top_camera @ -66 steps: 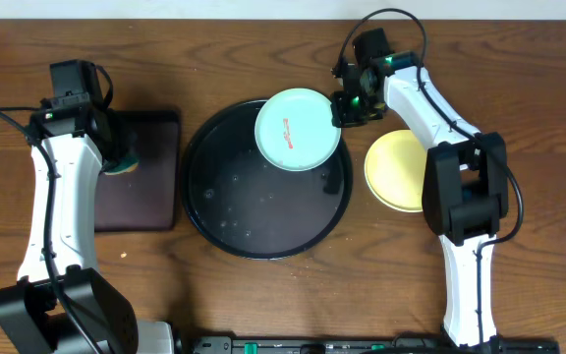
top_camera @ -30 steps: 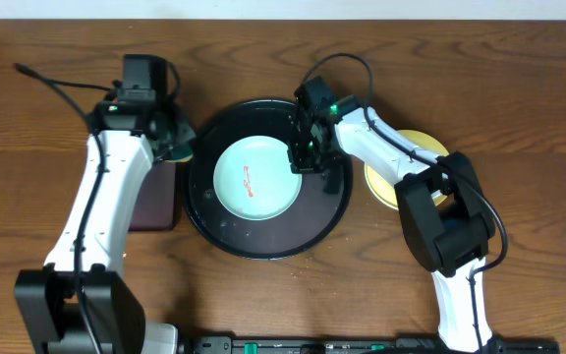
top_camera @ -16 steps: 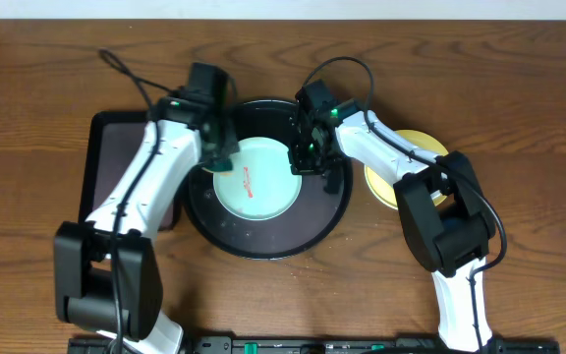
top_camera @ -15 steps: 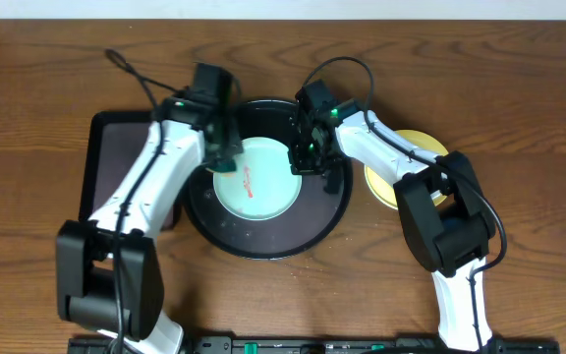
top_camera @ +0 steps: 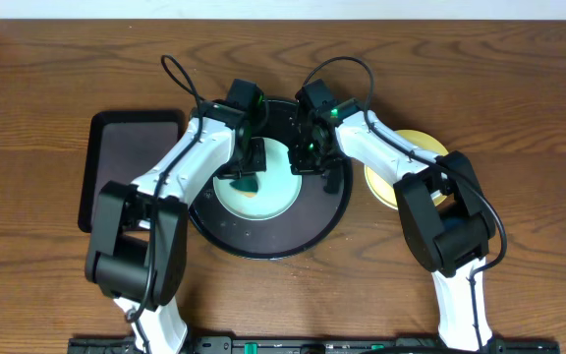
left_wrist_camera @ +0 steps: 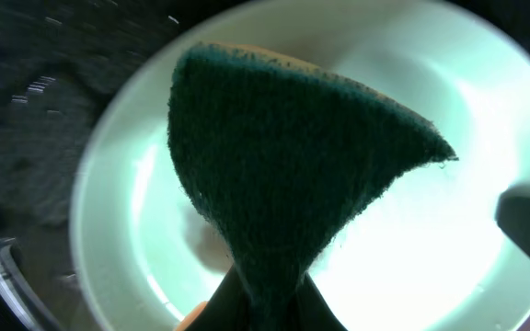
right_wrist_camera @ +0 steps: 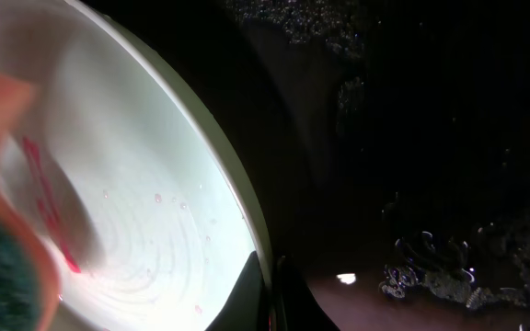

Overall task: Clean dirty plates on tray and stack at the side
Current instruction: 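Scrub the pale green plate with the sponge in the left gripper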

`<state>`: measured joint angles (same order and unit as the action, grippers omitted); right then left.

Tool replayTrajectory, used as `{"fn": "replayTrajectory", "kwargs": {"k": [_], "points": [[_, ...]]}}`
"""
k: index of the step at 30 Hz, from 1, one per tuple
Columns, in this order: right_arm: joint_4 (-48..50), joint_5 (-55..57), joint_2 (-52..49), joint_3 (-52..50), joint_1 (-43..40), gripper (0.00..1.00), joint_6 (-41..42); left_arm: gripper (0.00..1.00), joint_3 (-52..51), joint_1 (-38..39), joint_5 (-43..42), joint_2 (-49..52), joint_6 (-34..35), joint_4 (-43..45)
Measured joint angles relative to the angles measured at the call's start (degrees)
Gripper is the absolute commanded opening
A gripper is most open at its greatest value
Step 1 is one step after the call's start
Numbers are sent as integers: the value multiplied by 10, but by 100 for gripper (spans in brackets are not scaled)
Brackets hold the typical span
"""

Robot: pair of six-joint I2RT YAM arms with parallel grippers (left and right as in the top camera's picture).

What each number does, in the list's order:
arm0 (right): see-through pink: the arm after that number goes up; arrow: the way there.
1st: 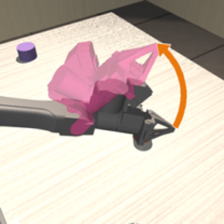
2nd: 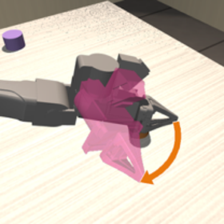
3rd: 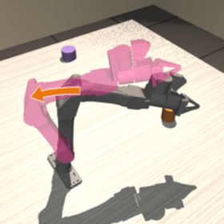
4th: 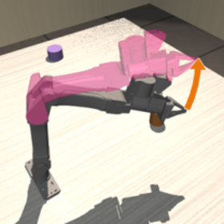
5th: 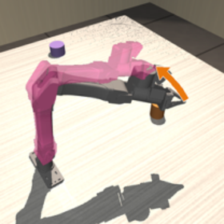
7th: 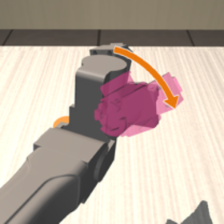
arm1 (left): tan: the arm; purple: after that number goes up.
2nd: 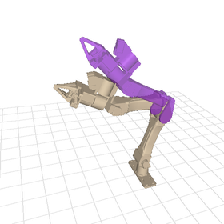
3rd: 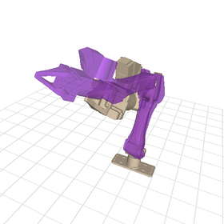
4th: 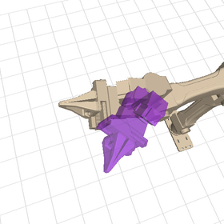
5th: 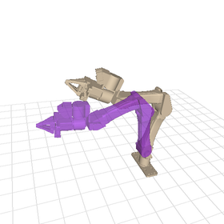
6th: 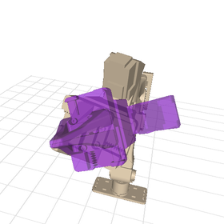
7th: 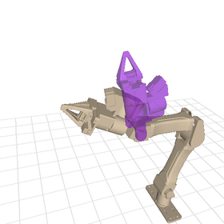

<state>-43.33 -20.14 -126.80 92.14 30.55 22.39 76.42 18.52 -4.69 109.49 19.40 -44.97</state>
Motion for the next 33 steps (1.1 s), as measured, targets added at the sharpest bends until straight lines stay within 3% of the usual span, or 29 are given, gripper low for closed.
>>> {"fn": "replayTrajectory", "kwargs": {"k": [9,17,24,28,33], "points": [[0,0,0,0,0,1,0,7,0,0,-22,37,-10,10],[6,1,0,0,0,1,0,7,0,14,89,40,99,16],[6,0,0,0,0,1,0,7,0,16,131,43,134,13],[6,0,0,0,0,1,0,7,1,10,97,43,83,13],[5,2,0,0,0,1,0,7,3,-14,-57,43,-62,11]]}}
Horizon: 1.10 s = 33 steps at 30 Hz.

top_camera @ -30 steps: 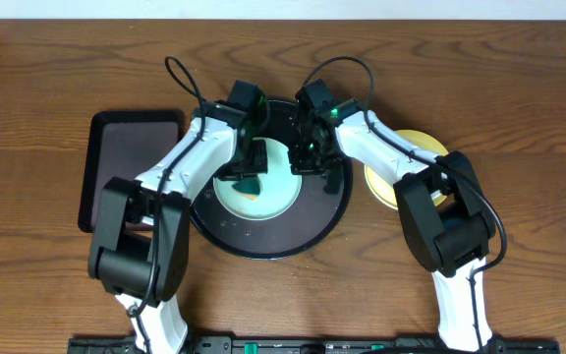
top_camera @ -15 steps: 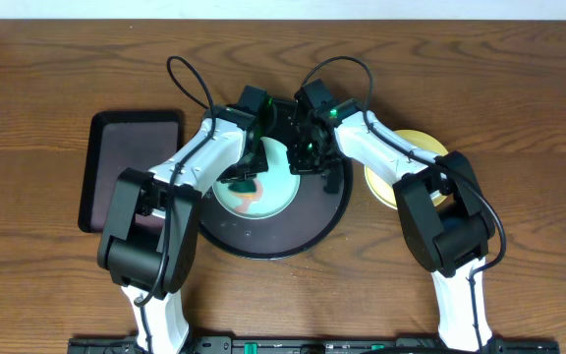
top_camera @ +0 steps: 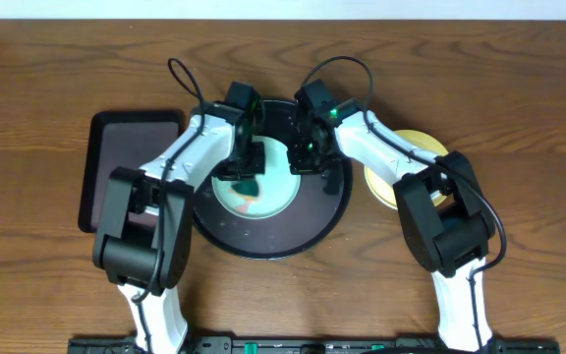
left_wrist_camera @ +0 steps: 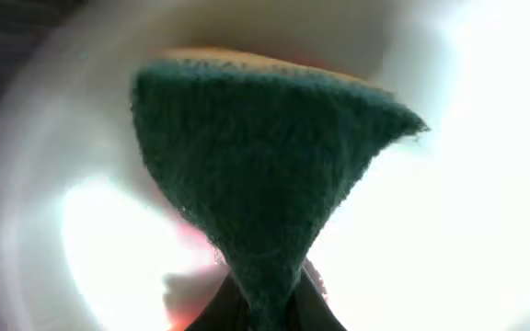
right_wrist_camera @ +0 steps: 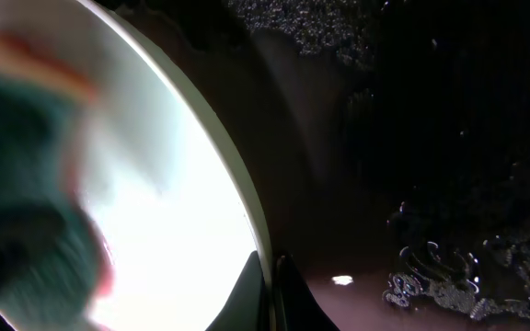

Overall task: Clean dirty plates on tray and stack at the side
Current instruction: 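Scrub the pale green plate with the sponge in the left gripper, then lift the sponge away left and grip the plate rim with right gripper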

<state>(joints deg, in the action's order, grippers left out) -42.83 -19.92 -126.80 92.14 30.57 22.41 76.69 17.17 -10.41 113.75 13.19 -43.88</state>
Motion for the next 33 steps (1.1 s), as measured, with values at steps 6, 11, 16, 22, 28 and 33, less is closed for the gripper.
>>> {"fn": "replayTrajectory", "kwargs": {"k": [6,11,16,22,28,33], "points": [[0,1,0,0,0,1,0,7,-1,10,-117,8,-73,13],[0,2,0,0,0,1,0,7,-1,14,-83,9,-44,17],[1,0,0,0,0,1,0,7,3,33,20,5,67,0],[1,-1,0,0,1,1,0,8,5,35,157,5,206,-31],[-4,0,0,0,1,1,0,7,5,31,208,2,239,-37],[-6,0,0,0,1,1,0,7,5,24,236,-26,231,-37]]}}
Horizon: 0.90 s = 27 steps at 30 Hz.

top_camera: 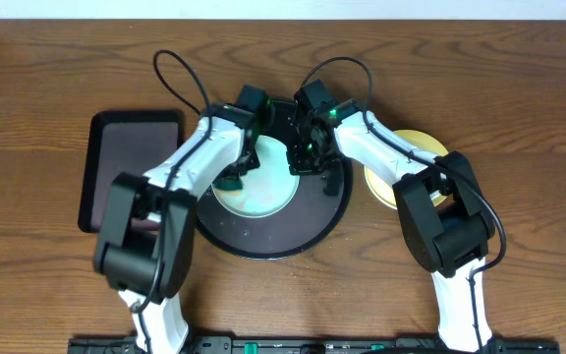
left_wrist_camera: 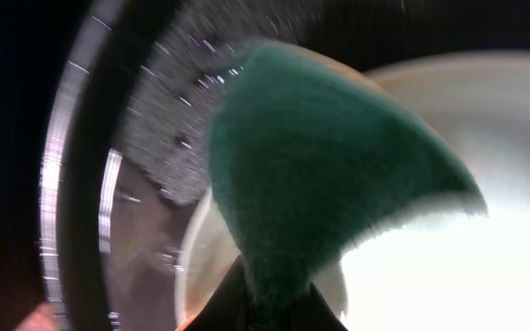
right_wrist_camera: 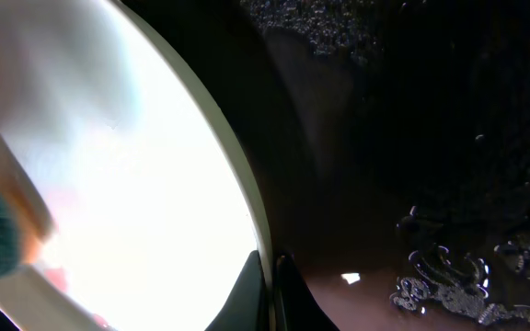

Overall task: Clean dirty plates on tray and stack at the side
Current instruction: 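Lift the sponge away left and grip the plate rim with right gripper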

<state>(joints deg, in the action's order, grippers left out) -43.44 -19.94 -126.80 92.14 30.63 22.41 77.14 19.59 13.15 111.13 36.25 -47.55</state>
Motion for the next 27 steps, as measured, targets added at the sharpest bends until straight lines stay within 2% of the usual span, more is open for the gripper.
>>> {"fn": "replayTrajectory", "kwargs": {"k": [9,17,21,27], "points": [[-1,0,0,0,0,1,0,7,7,-24,23,-148,-51,-1],[-9,23,13,0,1,1,-25,8,10,-137,26,-217,-71,-32],[-11,99,63,-1,7,1,-43,7,10,-203,4,-216,-76,-46],[-5,249,161,-1,45,1,-78,7,10,-259,-42,-216,-78,-46]]}}
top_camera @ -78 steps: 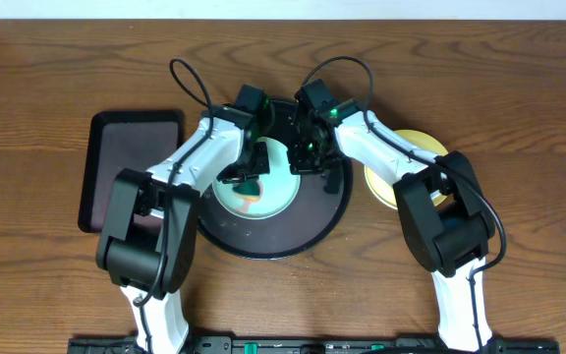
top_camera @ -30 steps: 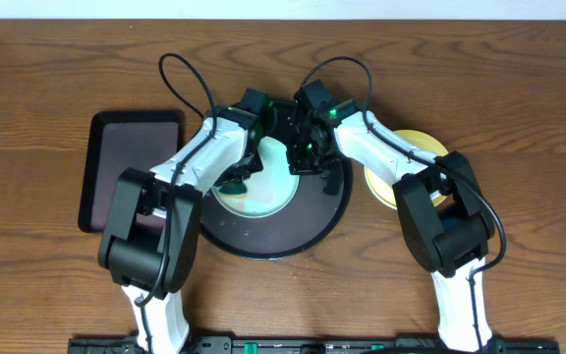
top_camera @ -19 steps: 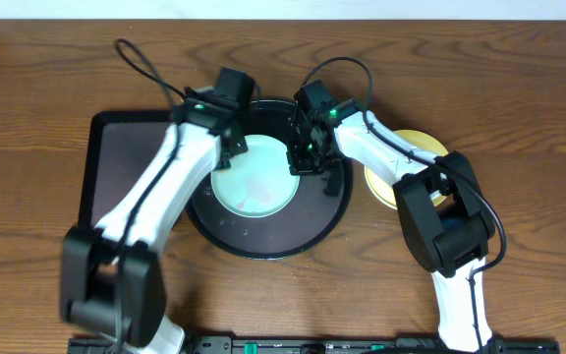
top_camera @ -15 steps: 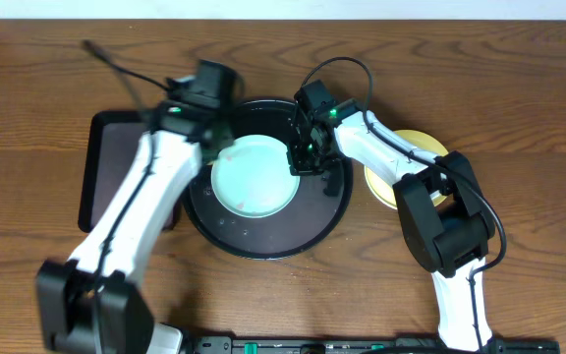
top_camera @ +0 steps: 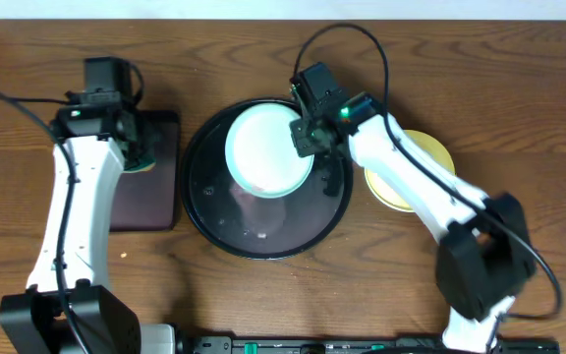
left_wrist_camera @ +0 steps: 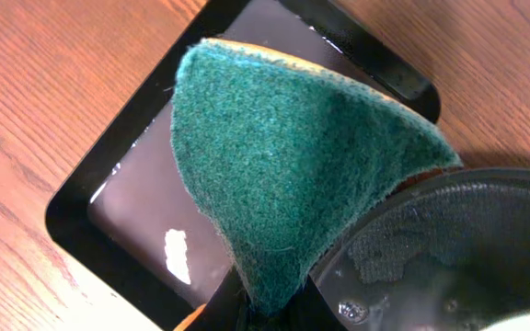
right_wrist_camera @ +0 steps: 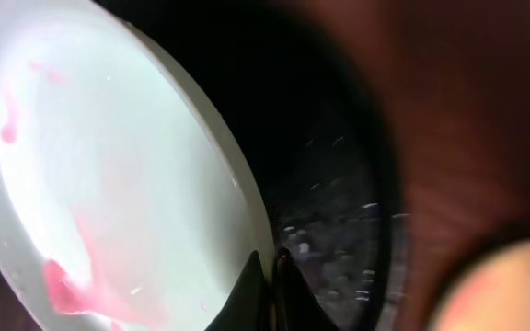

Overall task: Clean dirty plates on tray and stack at the side
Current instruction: 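Lift the sponge away left and grip the plate rim with right gripper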

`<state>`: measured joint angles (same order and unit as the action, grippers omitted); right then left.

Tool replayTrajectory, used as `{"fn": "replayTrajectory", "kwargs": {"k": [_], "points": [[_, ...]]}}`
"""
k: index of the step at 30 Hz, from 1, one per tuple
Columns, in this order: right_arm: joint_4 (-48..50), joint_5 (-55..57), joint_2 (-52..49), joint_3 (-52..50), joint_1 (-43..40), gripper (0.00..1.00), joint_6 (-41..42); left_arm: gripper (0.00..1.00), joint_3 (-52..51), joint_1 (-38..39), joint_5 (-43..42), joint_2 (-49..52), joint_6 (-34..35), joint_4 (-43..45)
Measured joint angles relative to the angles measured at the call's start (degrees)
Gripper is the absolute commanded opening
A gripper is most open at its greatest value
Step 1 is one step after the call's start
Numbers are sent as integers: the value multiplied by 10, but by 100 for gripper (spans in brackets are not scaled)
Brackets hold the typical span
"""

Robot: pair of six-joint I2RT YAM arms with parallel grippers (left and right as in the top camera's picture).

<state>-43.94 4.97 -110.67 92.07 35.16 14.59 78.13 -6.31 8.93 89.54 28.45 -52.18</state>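
A pale green plate (top_camera: 266, 150) hangs tilted over the round black tray (top_camera: 214, 221). My right gripper (top_camera: 309, 137) is shut on its right rim. In the right wrist view the plate (right_wrist_camera: 109, 175) carries pink-red smears, and the gripper (right_wrist_camera: 270, 276) pinches its edge. My left gripper (top_camera: 138, 147) is over the right edge of the rectangular black tray (top_camera: 155, 211), shut on a green scouring sponge (top_camera: 143, 162). The sponge (left_wrist_camera: 293, 165) fills the left wrist view, sticking out of the gripper (left_wrist_camera: 265, 308).
A yellow plate (top_camera: 411, 182) lies on the wooden table right of the round tray, partly under my right arm. Wet foam and a pinkish puddle (top_camera: 254, 202) lie in the round tray. The rectangular tray (left_wrist_camera: 132, 207) holds a little water.
My left gripper has moved with the sponge from the plate's left rim to above the rectangular tray. My right gripper has raised and tilted the green plate off the round tray.
The sponge in my left gripper lay on the plate, first at its left part, then nearer the middle, then at its left rim, while my right gripper gripped the right rim. Now the sponge is away at the rectangular tray and the plate is lifted.
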Motion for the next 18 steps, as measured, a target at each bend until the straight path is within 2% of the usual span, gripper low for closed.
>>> {"fn": "replayTrajectory", "kwargs": {"k": [9,14,18], "points": [[33,283,42,0,123,1,-78,7,0,-16,-39,0,0,-1],[81,448,42,0,189,1,-133,7,0,-16,-44,0,0,-1],[124,534,42,0,220,1,-171,7,0,-16,-45,0,0,-1]]}}
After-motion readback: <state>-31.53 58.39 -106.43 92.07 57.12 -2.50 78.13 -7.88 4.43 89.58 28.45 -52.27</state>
